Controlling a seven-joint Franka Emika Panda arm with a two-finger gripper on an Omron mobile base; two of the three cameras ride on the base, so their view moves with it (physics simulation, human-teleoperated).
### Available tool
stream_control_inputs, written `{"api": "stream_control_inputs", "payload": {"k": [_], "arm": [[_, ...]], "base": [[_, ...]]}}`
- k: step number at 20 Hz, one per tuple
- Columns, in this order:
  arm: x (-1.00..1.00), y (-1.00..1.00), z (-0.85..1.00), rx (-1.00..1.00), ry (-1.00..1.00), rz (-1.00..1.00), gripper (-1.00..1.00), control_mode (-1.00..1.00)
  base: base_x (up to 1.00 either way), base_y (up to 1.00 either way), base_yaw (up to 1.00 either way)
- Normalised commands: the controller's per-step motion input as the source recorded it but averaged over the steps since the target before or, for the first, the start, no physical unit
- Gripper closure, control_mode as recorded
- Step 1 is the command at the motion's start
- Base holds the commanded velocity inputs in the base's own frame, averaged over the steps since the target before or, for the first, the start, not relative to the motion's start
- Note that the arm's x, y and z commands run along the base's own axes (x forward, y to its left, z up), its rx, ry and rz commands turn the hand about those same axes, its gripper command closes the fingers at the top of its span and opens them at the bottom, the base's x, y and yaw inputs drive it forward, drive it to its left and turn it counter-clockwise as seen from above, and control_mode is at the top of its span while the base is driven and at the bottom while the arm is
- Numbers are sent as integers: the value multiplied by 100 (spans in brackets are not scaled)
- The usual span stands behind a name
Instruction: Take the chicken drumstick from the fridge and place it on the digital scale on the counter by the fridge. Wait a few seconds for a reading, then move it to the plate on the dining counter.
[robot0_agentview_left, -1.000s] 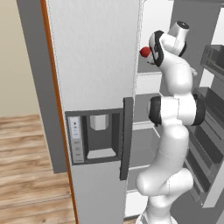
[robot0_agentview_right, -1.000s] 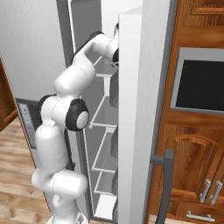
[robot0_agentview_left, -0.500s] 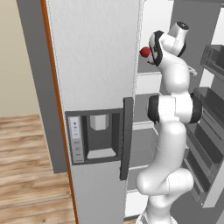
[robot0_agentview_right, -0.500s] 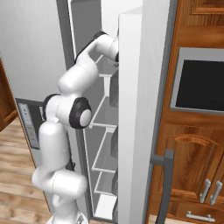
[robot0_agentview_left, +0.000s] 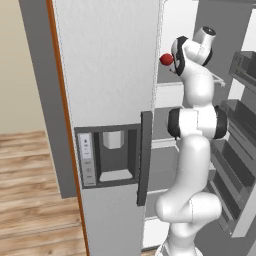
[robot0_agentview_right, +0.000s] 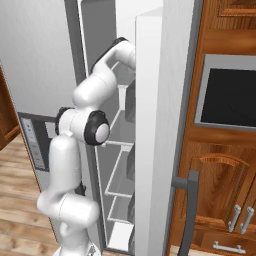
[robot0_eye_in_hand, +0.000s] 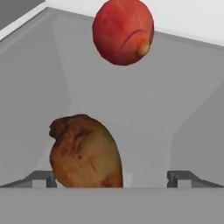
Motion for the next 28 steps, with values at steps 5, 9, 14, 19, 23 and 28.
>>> {"api": "stream_control_inputs", "payload": {"k": [5,9,14,19,23,28], "arm": [[4,-2,-5,0,3,0,-100,-100],[0,0,-15,0,2,3,-100,-100],[0,17,-35,0,1,10,-100,-100],[0,21,-30,0,0,10,-100,-100],[0,20,-7,0,0,8,100,-100],[0,15,0,0,0,7,100,-100]], "base": [[0,0,0],[0,0,0],[0,0,0],[0,0,0],[0,0,0],[0,0,0]]}}
